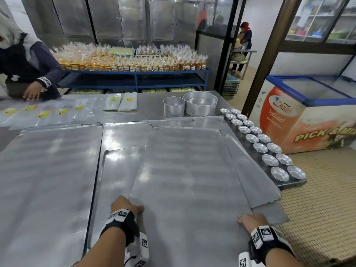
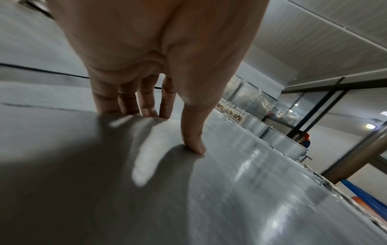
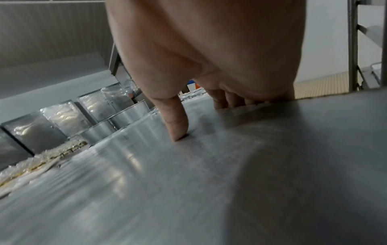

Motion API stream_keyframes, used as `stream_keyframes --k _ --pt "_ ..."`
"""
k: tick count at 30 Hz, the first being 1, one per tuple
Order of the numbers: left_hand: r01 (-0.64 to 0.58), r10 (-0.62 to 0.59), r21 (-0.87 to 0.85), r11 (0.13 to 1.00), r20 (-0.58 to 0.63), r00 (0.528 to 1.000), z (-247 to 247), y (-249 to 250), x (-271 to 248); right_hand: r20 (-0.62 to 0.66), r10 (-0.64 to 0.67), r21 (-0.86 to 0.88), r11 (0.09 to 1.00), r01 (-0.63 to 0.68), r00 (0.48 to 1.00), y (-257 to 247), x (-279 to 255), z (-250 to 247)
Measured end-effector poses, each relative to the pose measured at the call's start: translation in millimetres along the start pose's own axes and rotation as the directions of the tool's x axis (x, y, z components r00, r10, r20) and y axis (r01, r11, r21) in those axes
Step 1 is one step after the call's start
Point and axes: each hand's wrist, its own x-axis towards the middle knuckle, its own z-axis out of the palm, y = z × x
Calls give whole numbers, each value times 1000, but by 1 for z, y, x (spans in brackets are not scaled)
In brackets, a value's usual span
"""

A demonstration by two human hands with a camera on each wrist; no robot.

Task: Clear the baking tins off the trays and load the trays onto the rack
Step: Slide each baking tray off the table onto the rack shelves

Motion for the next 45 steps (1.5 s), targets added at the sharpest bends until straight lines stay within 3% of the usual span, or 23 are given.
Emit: stream_keyframes --k 6,12,15,19,29,37,45 --pt "-30 27 39 999 73 997 -14 -11 16 -68 -24 -125 992 15 997 -1 -36 18" --pt "-84 70 110 990 127 989 -26 -20 31 -47 -26 -219 976 15 999 -1 -60 32" --pt "-104 87 152 983 111 990 -23 -21 32 -67 -7 -219 976 -8 998 -2 -68 32" --pt "-40 32 244 969 35 999 -20 -16 23 -102 10 -208 978 -31 995 -4 -77 29" --pt "-39 35 195 980 27 999 -29 -8 23 -71 21 -360 932 -45 997 -19 -86 10" --pt "18 -35 158 987 108 994 -42 -9 22 -30 10 -346 938 -20 999 -13 -88 4" --pt "43 -49 199 979 27 998 -30 -13 12 -47 -3 -262 965 -10 999 -6 -83 7"
